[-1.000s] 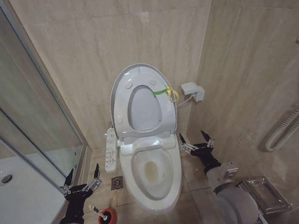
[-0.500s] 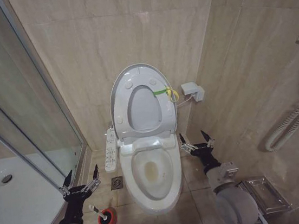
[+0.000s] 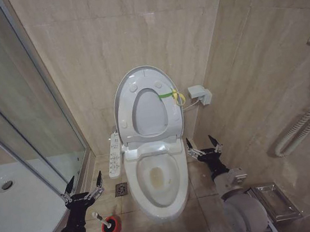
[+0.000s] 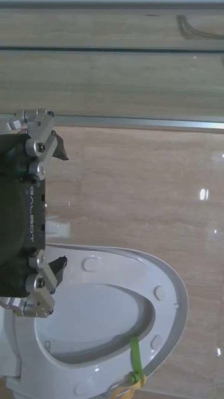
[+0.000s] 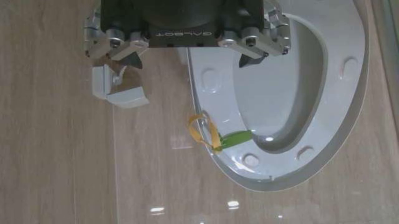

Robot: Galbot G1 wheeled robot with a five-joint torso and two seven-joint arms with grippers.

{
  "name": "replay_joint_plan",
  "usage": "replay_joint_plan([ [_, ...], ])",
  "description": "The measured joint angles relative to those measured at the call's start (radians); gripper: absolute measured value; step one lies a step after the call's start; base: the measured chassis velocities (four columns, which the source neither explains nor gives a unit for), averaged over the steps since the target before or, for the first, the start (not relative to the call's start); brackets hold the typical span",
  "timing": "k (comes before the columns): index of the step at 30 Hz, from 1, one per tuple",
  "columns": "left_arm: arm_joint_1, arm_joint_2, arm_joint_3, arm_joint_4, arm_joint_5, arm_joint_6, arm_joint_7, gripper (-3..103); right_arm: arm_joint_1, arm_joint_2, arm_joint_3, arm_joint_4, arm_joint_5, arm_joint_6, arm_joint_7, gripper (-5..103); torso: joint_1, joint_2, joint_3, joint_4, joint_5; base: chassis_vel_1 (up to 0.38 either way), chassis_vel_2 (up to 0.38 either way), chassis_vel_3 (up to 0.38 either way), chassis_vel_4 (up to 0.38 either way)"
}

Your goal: Open the toilet lid, clean the toilet bowl with a toilet brush, close the toilet lid, and flush.

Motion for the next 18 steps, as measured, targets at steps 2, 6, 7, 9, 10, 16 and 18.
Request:
replay_joint_plan([
  [2, 0.0, 0.0, 0.0, 0.0, 0.002, 0.0, 0.0, 100, 0.0, 0.0, 0.0, 0.0, 0.0, 0.0, 0.0, 100, 0.0, 0.0, 0.0, 0.0, 0.0, 0.0, 0.0, 0.0, 0.0],
  [6, 0.0, 0.0, -0.001, 0.001, 0.002, 0.0, 0.0, 100, 0.0, 0.0, 0.0, 0.0, 0.0, 0.0, 0.0, 100, 0.0, 0.0, 0.0, 0.0, 0.0, 0.0, 0.0, 0.0, 0.0],
  [7, 0.0, 0.0, -0.001, 0.001, 0.002, 0.0, 0.0, 100, 0.0, 0.0, 0.0, 0.0, 0.0, 0.0, 0.0, 100, 0.0, 0.0, 0.0, 0.0, 0.0, 0.0, 0.0, 0.0, 0.0],
  [9, 0.0, 0.0, -0.001, 0.001, 0.002, 0.0, -0.001, 100, 0.0, 0.0, 0.0, 0.0, 0.0, 0.0, 0.0, 100, 0.0, 0.0, 0.0, 0.0, 0.0, 0.0, 0.0, 0.0, 0.0],
  [10, 0.0, 0.001, -0.001, 0.001, 0.002, 0.0, -0.001, 100, 0.0, 0.0, 0.0, 0.0, 0.0, 0.0, 0.0, 100, 0.0, 0.0, 0.0, 0.0, 0.0, 0.0, 0.0, 0.0, 0.0],
  [16, 0.0, 0.001, -0.001, 0.001, 0.002, 0.001, -0.001, 100, 0.0, 0.0, 0.0, 0.0, 0.0, 0.0, 0.0, 100, 0.0, 0.0, 0.0, 0.0, 0.0, 0.0, 0.0, 0.0, 0.0],
  [18, 0.0, 0.001, -0.001, 0.001, 0.002, 0.001, -0.001, 100, 0.0, 0.0, 0.0, 0.0, 0.0, 0.0, 0.0, 100, 0.0, 0.0, 0.0, 0.0, 0.0, 0.0, 0.0, 0.0, 0.0],
])
